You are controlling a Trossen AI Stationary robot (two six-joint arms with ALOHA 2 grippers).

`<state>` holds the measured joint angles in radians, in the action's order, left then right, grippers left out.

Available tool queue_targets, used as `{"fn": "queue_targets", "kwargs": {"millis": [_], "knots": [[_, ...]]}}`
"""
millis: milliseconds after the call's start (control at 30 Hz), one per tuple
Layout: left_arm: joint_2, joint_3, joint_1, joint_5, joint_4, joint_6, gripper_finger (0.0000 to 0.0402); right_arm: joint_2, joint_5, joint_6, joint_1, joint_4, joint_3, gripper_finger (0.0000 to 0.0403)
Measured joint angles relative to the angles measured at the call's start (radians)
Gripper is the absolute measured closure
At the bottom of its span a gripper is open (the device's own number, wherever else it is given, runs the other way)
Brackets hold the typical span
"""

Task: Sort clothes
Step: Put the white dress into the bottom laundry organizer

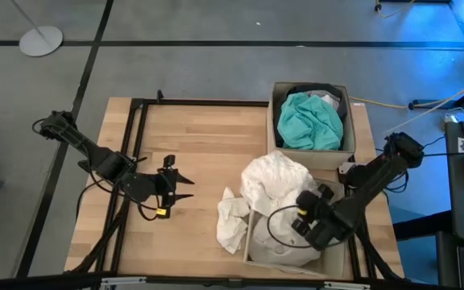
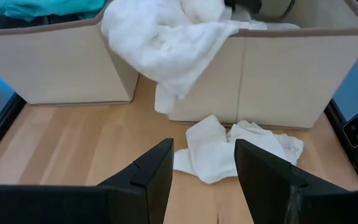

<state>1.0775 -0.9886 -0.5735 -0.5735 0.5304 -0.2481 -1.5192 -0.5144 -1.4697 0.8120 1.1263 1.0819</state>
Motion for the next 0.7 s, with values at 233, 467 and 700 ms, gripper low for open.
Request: {"fn": "queue_targets", "kwargs": {"millis": [233,467,700], "knots": [[0.000,0.000,0.006,0.000,0.001,-0.008,0.0240,0.000,0.229,0.039,-0.063,-0.035,-0.017,0.0219],[0.011,0.000,0.008,0.000,0.002,0.019,0.0240,-0.002,0.532,0.142,-0.106,0.143,0.184,0.0156],[0.040,0.000,0.012,0.000,0.003,0.042,0.0240,-0.002,0.451,0.147,-0.106,0.404,0.549,0.0149]]}}
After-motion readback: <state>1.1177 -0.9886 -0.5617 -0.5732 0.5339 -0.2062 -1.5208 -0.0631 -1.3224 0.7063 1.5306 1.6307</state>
